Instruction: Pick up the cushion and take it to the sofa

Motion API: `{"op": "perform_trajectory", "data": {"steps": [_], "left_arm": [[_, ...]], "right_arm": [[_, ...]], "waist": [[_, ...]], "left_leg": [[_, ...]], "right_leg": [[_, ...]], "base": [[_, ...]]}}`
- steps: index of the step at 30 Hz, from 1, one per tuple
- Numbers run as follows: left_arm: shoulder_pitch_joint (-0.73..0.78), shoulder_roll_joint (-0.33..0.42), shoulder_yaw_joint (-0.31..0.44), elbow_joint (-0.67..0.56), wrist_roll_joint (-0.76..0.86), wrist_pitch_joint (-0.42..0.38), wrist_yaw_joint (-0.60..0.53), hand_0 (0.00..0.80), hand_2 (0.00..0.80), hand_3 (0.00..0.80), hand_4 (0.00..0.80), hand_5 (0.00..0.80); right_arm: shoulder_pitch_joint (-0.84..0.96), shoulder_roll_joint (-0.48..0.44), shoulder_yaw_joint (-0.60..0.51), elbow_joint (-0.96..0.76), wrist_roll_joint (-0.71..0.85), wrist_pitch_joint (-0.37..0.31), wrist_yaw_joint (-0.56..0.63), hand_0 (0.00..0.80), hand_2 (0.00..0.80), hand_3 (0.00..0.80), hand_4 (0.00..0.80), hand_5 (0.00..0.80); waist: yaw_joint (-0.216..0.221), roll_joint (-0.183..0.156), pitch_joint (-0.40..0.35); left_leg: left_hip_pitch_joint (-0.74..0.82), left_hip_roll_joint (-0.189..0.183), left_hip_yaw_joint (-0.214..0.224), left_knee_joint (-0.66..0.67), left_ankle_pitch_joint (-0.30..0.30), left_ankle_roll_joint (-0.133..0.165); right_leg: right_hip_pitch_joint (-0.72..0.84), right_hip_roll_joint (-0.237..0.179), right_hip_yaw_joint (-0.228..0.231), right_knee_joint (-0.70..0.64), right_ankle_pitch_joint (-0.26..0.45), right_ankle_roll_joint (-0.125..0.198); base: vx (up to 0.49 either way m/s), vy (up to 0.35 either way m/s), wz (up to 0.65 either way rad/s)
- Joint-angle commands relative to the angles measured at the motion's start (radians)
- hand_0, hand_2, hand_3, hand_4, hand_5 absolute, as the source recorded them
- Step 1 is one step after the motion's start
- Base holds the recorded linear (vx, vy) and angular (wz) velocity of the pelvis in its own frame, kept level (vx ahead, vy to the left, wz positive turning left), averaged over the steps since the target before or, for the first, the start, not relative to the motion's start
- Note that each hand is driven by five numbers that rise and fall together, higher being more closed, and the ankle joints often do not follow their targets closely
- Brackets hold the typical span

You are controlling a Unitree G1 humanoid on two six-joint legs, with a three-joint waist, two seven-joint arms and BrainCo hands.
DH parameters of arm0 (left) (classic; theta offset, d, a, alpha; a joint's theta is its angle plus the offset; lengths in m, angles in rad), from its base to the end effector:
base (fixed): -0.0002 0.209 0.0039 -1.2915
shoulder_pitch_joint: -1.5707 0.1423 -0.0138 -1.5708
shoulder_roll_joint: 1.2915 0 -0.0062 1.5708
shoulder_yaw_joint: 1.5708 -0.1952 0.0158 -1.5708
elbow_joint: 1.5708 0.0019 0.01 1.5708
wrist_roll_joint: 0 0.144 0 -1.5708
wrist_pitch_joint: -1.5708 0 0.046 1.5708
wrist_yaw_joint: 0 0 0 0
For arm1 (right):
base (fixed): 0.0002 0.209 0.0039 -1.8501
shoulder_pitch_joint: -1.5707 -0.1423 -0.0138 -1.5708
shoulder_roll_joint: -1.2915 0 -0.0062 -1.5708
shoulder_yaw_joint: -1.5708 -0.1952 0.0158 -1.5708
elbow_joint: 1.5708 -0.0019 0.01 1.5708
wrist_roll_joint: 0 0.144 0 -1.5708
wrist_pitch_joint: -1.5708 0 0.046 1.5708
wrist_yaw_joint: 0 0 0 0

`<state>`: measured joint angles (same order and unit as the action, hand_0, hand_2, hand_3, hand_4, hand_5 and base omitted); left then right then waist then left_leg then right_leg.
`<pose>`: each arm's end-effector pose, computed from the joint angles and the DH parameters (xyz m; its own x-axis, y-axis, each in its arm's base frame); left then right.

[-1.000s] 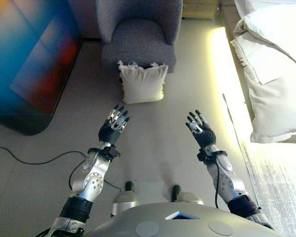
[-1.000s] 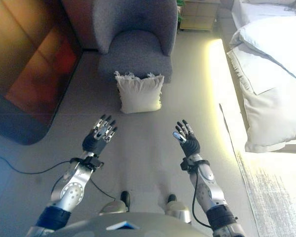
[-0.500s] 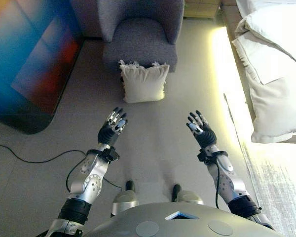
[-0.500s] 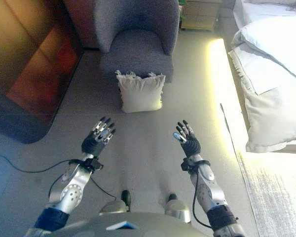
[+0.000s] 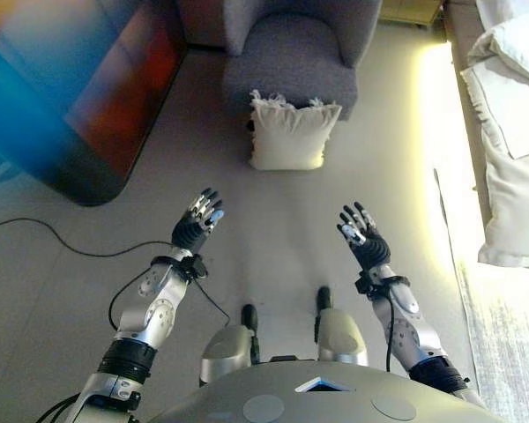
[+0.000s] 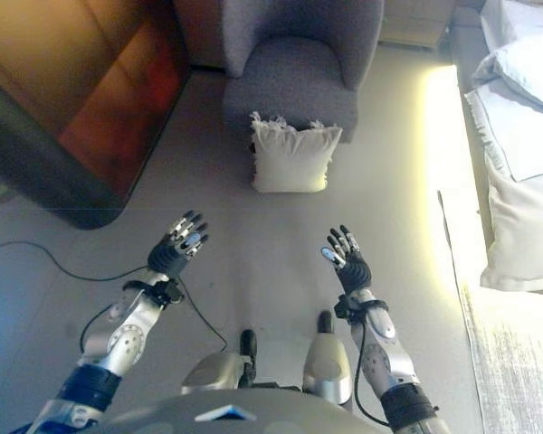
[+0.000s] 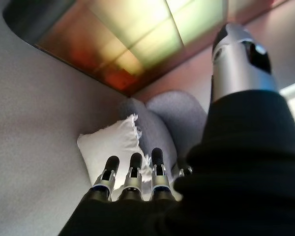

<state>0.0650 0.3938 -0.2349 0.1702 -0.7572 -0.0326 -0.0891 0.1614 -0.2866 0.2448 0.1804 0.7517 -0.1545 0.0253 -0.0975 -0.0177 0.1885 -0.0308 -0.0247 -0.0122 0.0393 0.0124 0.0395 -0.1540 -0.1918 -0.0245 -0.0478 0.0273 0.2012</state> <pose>0.1838 0.1996 -0.0094 0.9487 -0.2024 -0.2430 0.1026 0.9238 -0.3689 0.1584 -0.1800 -0.0270 0.9653 0.0934 -0.2439 0.0251 0.8964 0.4426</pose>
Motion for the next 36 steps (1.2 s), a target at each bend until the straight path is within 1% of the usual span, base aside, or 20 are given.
{"op": "perform_trajectory", "data": {"steps": [1,3,6,7,9,11,13,15,17,18,19,21,22,24,25,28,30,32,34,36], "left_arm": [[0.004,0.012,0.019,-0.076,0.029,-0.047,-0.036,0.0,0.0,0.0,0.0,0.0],[0.029,0.005,0.024,-0.087,0.039,-0.053,-0.046,0.0,0.0,0.0,0.0,0.0],[0.049,-0.003,0.032,-0.087,0.023,-0.07,-0.033,0.0,0.0,0.0,0.0,0.0],[0.056,-0.006,0.033,-0.095,0.021,-0.069,-0.011,0.0,0.0,0.0,0.0,0.0],[0.078,-0.004,0.04,-0.109,0.025,-0.065,0.009,0.0,0.0,0.0,0.0,0.0],[0.1,-0.002,0.048,-0.113,0.021,-0.062,0.022,0.0,0.0,0.0,0.0,0.0],[0.13,-0.01,0.063,-0.139,0.017,-0.051,0.036,0.0,0.0,0.0,0.0,0.0],[0.138,-0.016,0.075,-0.138,0.004,-0.065,0.037,0.0,0.0,0.0,0.0,0.0],[0.129,-0.021,0.075,-0.136,-0.001,-0.084,0.048,0.0,0.0,0.0,0.0,0.0],[0.116,-0.028,0.069,-0.133,-0.003,-0.092,0.061,0.0,0.0,0.0,0.0,0.0],[0.112,-0.032,0.065,-0.131,-0.002,-0.094,0.067,0.0,0.0,0.0,0.0,0.0],[0.106,-0.038,0.06,-0.13,-0.004,-0.096,0.066,0.0,0.0,0.0,0.0,0.0],[0.106,-0.039,0.055,-0.133,-0.003,-0.091,0.062,0.0,0.0,0.0,0.0,0.0],[0.109,-0.035,0.053,-0.139,0.003,-0.086,0.061,0.0,0.0,0.0,0.0,0.0],[0.108,-0.03,0.054,-0.143,0.005,-0.076,0.058,0.0,0.0,0.0,0.0,0.0],[0.101,-0.035,0.049,-0.142,0.008,-0.069,0.055,0.0,0.0,0.0,0.0,0.0],[0.115,-0.041,0.047,-0.144,0.009,-0.068,0.053,0.0,0.0,0.0,0.0,0.0],[0.142,-0.047,0.054,-0.144,0.02,-0.072,0.044,0.0,0.0,0.0,0.0,0.0],[0.158,-0.053,0.061,-0.137,0.037,-0.078,0.051,0.0,0.0,0.0,0.0,0.0],[0.161,-0.051,0.068,-0.14,0.057,-0.076,0.075,0.0,0.0,0.0,0.0,0.0]], "right_arm": [[-0.036,-0.003,-0.039,-0.038,0.026,-0.076,-0.001,0.0,0.0,0.0,0.0,0.0],[-0.033,0.003,-0.043,-0.036,0.012,-0.074,0.001,0.0,0.0,0.0,0.0,0.0],[-0.015,-0.004,-0.045,-0.041,-0.02,-0.066,0.017,0.0,0.0,0.0,0.0,0.0],[-0.002,-0.012,-0.04,-0.057,-0.024,-0.059,0.015,0.0,0.0,0.0,0.0,0.0],[0.019,-0.023,-0.037,-0.083,-0.026,-0.038,0.018,0.0,0.0,0.0,0.0,0.0],[0.039,-0.037,-0.036,-0.098,-0.022,-0.019,0.028,0.0,0.0,0.0,0.0,0.0],[0.045,-0.05,-0.043,-0.105,-0.02,0.006,0.042,0.0,0.0,0.0,0.0,0.0],[0.046,-0.064,-0.044,-0.098,-0.026,0.002,0.068,0.0,0.0,0.0,0.0,0.0],[0.036,-0.076,-0.039,-0.087,-0.045,-0.011,0.071,0.0,0.0,0.0,0.0,0.0],[0.021,-0.086,-0.033,-0.077,-0.05,-0.021,0.062,0.0,0.0,0.0,0.0,0.0],[0.011,-0.089,-0.031,-0.072,-0.044,-0.023,0.06,0.0,0.0,0.0,0.0,0.0],[0.001,-0.092,-0.032,-0.064,-0.037,-0.033,0.061,0.0,0.0,0.0,0.0,0.0],[0.0,-0.093,-0.035,-0.064,-0.029,-0.04,0.061,0.0,0.0,0.0,0.0,0.0],[0.0,-0.089,-0.036,-0.073,-0.018,-0.037,0.057,0.0,0.0,0.0,0.0,0.0],[0.004,-0.088,-0.039,-0.087,-0.018,-0.028,0.041,0.0,0.0,0.0,0.0,0.0],[0.019,-0.085,-0.044,-0.092,-0.008,-0.024,0.043,0.0,0.0,0.0,0.0,0.0],[0.029,-0.083,-0.045,-0.087,-0.007,-0.018,0.049,0.0,0.0,0.0,0.0,0.0],[0.049,-0.081,-0.049,-0.078,-0.008,-0.012,0.071,0.0,0.0,0.0,0.0,0.0],[0.065,-0.075,-0.054,-0.072,-0.017,-0.009,0.088,0.0,0.0,0.0,0.0,0.0],[0.078,-0.07,-0.051,-0.081,-0.02,0.003,0.09,0.0,0.0,0.0,0.0,0.0]], "waist": [[-0.014,-0.012,-0.006],[-0.011,-0.026,-0.002],[-0.017,-0.026,-0.017],[-0.028,-0.026,-0.029],[-0.036,-0.024,-0.047],[-0.051,-0.014,-0.068],[-0.054,0.002,-0.091],[-0.054,-0.003,-0.105],[-0.052,-0.012,-0.111],[-0.043,-0.024,-0.108],[-0.037,-0.038,-0.109],[-0.025,-0.048,-0.101],[-0.009,-0.049,-0.086],[0.002,-0.053,-0.081],[0.014,-0.038,-0.072],[0.051,-0.003,-0.054],[0.083,-0.003,-0.042],[0.104,0.002,-0.043],[0.113,0.011,-0.046],[0.115,0.021,-0.049]], "left_leg": [[0.163,-0.055,0.021,0.056,-0.206,0.006],[0.177,-0.061,0.031,0.096,-0.248,0.012],[0.191,-0.053,0.059,0.114,-0.273,0.016],[0.206,-0.038,0.069,0.132,-0.277,0.005],[0.242,-0.003,0.089,0.138,-0.264,-0.01],[0.267,0.034,0.092,0.137,-0.209,-0.031],[0.271,0.09,0.096,0.192,-0.085,-0.073],[0.241,0.13,0.112,0.31,0.007,-0.103],[0.201,0.146,0.115,0.437,0.055,-0.118],[0.136,0.149,0.115,0.579,0.067,-0.114],[0.094,0.147,0.121,0.636,0.074,-0.108],[0.011,0.171,0.135,0.686,0.068,-0.099],[-0.05,0.187,0.141,0.67,0.042,-0.087],[-0.068,0.19,0.156,0.562,0.05,-0.083],[-0.085,0.202,0.16,0.393,0.084,-0.093],[-0.136,0.18,0.105,0.067,0.164,-0.128],[-0.162,0.153,0.062,-0.089,0.185,-0.135],[-0.225,0.135,0.055,-0.126,0.182,-0.142],[-0.252,0.132,0.079,-0.122,0.194,-0.144],[-0.26,0.135,0.125,-0.115,0.184,-0.139]], "right_leg": [[-0.15,-0.001,-0.002,-0.029,0.246,-0.004],[-0.145,-0.014,-0.031,0.037,0.259,-0.014],[-0.121,-0.012,-0.053,0.085,0.219,-0.021],[-0.116,-0.001,-0.033,0.094,0.221,-0.023],[-0.115,0.012,-0.033,0.132,0.216,-0.032],[-0.111,0.05,-0.004,0.158,0.181,-0.046],[-0.087,0.105,-0.009,0.184,0.115,-0.086],[-0.05,0.132,-0.008,0.174,0.085,-0.123],[-0.022,0.146,-0.005,0.163,0.068,-0.151],[0.01,0.155,0.002,0.158,0.054,-0.172],[0.026,0.151,0.005,0.156,0.045,-0.182],[0.056,0.157,0.005,0.163,0.018,-0.198],[0.092,0.165,0.01,0.162,-0.001,-0.198],[0.111,0.166,0.013,0.16,-0.021,-0.191],[0.14,0.182,0.019,0.157,-0.052,-0.184],[0.205,0.216,0.054,0.144,-0.096,-0.168],[0.269,0.213,0.083,0.135,-0.123,-0.157],[0.313,0.218,0.107,0.132,-0.151,-0.156],[0.342,0.219,0.108,0.137,-0.182,-0.157],[0.356,0.21,0.09,0.159,-0.215,-0.155]], "base": [[0.296,-0.066,0.62],[0.337,-0.074,0.48],[0.346,-0.077,0.12],[0.415,-0.131,-0.14],[0.456,-0.162,-0.06],[0.408,-0.167,-0.01],[0.328,-0.19,-0.07],[0.283,-0.211,-0.16],[0.268,-0.21,-0.15],[0.281,-0.223,-0.12],[0.274,-0.21,-0.15],[0.215,-0.12,-0.19],[0.225,-0.051,-0.07],[0.252,0.032,-0.01],[0.326,0.137,-0.02],[0.368,0.158,0.08],[0.456,0.096,-0.05],[0.499,0.086,-0.19],[0.417,0.094,-0.37],[0.409,0.117,-0.35]]}}
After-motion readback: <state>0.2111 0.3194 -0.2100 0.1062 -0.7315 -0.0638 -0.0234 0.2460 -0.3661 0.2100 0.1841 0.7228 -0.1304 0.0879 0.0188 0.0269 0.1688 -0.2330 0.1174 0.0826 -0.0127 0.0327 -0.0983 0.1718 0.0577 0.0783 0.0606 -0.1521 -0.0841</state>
